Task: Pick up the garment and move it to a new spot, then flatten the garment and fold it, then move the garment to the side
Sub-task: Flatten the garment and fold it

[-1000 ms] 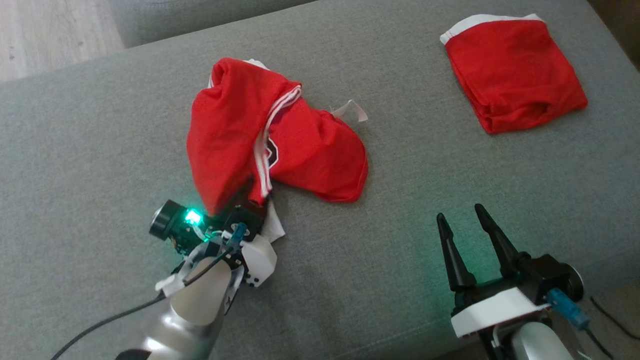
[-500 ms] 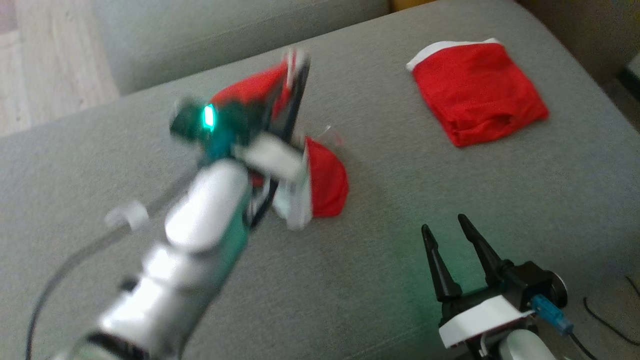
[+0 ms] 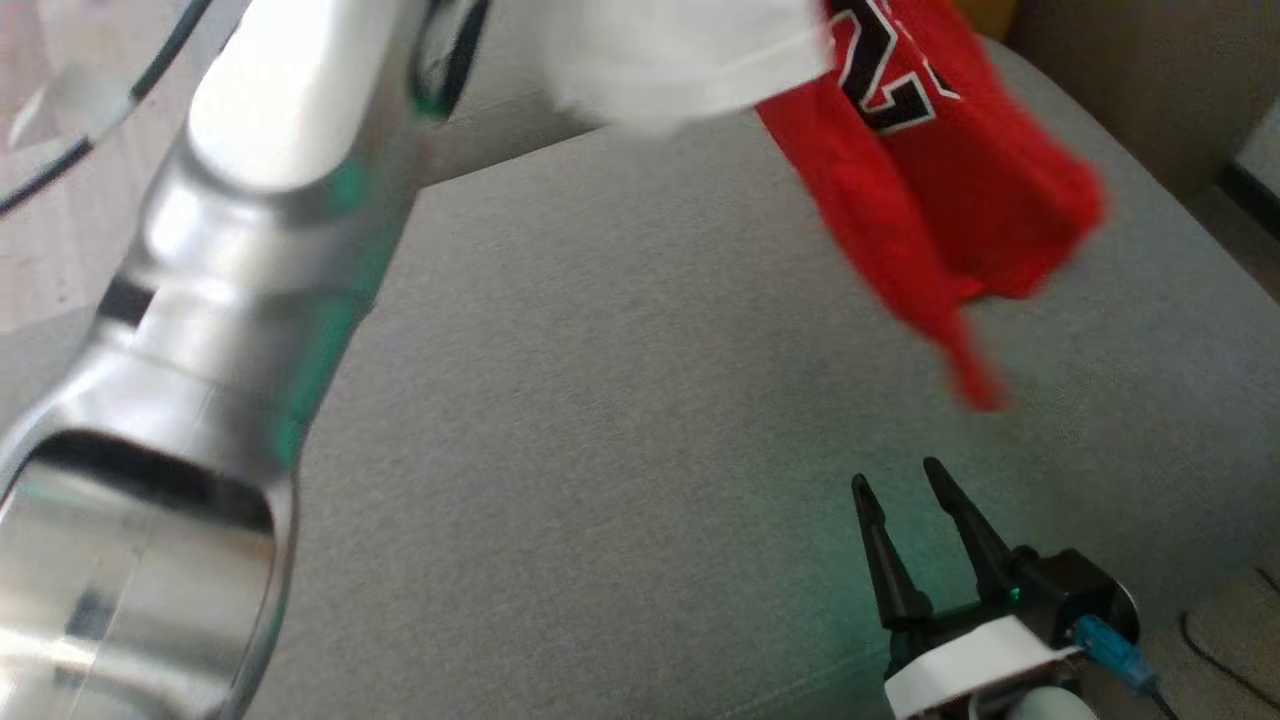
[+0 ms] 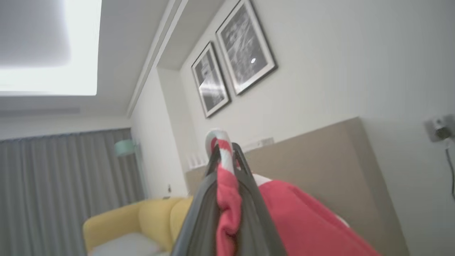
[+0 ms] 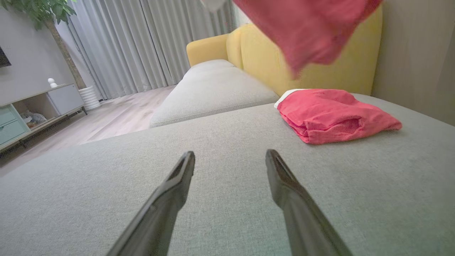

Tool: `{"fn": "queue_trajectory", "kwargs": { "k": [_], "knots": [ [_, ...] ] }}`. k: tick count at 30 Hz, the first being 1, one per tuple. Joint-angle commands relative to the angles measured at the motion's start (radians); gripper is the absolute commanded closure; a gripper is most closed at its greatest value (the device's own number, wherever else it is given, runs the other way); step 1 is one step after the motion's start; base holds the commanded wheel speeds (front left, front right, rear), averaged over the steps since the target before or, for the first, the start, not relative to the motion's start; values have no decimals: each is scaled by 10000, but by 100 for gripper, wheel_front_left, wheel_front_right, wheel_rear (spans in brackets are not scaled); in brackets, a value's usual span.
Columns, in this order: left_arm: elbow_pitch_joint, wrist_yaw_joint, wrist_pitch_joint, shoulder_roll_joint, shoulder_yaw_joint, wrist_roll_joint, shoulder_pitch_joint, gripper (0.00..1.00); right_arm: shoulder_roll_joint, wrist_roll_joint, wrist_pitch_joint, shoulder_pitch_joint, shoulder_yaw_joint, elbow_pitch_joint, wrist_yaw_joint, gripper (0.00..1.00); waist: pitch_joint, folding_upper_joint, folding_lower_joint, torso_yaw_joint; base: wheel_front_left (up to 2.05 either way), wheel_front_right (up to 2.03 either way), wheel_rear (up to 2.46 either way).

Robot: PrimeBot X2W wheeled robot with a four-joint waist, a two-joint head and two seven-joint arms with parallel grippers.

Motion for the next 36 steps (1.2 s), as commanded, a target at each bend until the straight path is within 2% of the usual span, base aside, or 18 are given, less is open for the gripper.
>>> {"fn": "queue_trajectory", "kwargs": {
  "k": [1,9,10,11,12,14,17,22,29,32,36],
  "knots": [
    [134,99,21,664,272,-70,318,100,-6,43,-111,-182,197,-337,65,0,-27,0,2,263,0,0,0],
    [1032,-194,-290,1883,462,-847,4741,100,-6,-178,-111,-123,-121,-466,65,0,406,0,2,1019,0,0,0],
    [1044,-265,-357,1983,564,-984,5232,75,-6,-243,-111,-122,-142,-464,65,0,476,0,2,1116,0,0,0],
    [1036,-306,-408,2066,640,-1059,5652,11,-5,-312,-111,-117,-180,-465,65,0,561,0,2,1233,0,0,0],
    [1009,-260,-447,2186,769,-1105,6001,0,-5,-376,-111,-123,-208,-462,65,0,623,0,2,1318,0,0,0],
    [602,46,-480,2417,1177,-1053,6491,0,-5,-472,-111,-124,-324,-479,65,0,735,0,2,1519,0,0,0],
    [-774,611,-487,2525,2074,-759,7425,0,-5,-567,-111,-96,-494,-535,65,0,787,0,2,1859,0,0,0],
    [-2706,1019,-489,2152,2959,2,9422,0,-13,-621,-111,-42,-507,-545,65,0,741,0,2,2328,0,0,0],
    [-3387,761,-491,1093,2932,526,11481,0,-30,-618,-111,-44,-449,-554,65,0,808,0,2,2650,0,0,0],
    [-3119,517,-491,710,2791,513,11837,0,-46,-608,-111,-86,-455,-576,65,0,910,0,2,2651,0,0,0],
    [-2587,269,-491,471,2465,515,11910,0,-80,-605,-111,-112,-475,-581,65,0,1025,0,2,2623,0,0,0]
  ]
}}
